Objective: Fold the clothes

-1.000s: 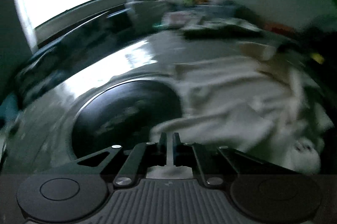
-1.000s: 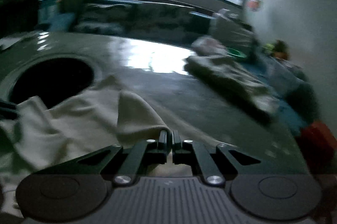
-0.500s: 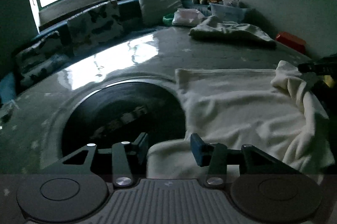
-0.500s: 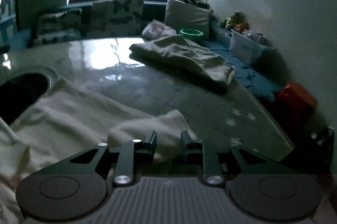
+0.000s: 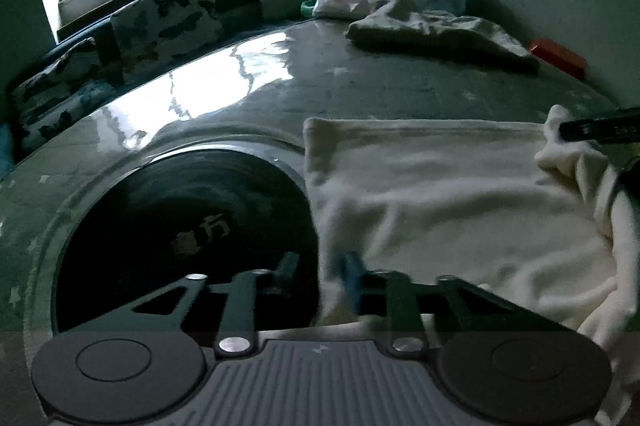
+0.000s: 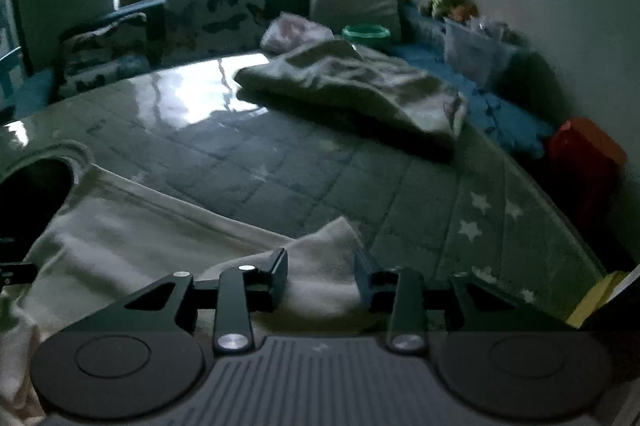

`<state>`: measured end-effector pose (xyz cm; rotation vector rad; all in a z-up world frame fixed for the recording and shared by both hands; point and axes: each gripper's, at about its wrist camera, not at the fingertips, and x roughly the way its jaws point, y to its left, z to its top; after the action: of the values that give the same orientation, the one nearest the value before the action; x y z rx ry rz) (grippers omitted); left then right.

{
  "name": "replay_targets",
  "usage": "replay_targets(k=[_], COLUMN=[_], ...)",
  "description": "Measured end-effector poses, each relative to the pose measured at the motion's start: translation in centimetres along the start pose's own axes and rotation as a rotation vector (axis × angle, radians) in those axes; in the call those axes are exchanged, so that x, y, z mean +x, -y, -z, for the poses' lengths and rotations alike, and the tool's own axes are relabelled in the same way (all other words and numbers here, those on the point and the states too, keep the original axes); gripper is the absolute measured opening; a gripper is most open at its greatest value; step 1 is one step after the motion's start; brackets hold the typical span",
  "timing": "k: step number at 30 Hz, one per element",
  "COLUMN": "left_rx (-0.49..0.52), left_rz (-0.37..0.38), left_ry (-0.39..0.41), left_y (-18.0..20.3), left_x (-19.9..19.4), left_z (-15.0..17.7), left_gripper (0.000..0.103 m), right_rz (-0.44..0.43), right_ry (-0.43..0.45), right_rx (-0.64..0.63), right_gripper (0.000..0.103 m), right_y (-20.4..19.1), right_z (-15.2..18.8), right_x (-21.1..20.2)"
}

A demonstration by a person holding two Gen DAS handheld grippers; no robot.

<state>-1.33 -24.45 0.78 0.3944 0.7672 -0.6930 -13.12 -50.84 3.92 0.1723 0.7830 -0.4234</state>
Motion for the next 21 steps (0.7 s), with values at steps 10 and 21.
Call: replay_targets(k=[10, 21], left_rx=[-0.027, -0.102], left_rz=[-0.066, -0.264], left_ry=[0.019, 0.010], left_y=[-0.8, -7.0], left_x=[0.1, -0.1], left_z=[0.0, 1.4], left_gripper=[0.007, 0.007], right_rz=[-0.034, -0.133], right_ry=[-0.027, 0.052], right_rx=[0.050, -0.002], right_gripper=[0.050, 0.051], right_y=[-0.5, -7.5], right_z=[0.8, -0.6], right_x=[0.7, 3.0])
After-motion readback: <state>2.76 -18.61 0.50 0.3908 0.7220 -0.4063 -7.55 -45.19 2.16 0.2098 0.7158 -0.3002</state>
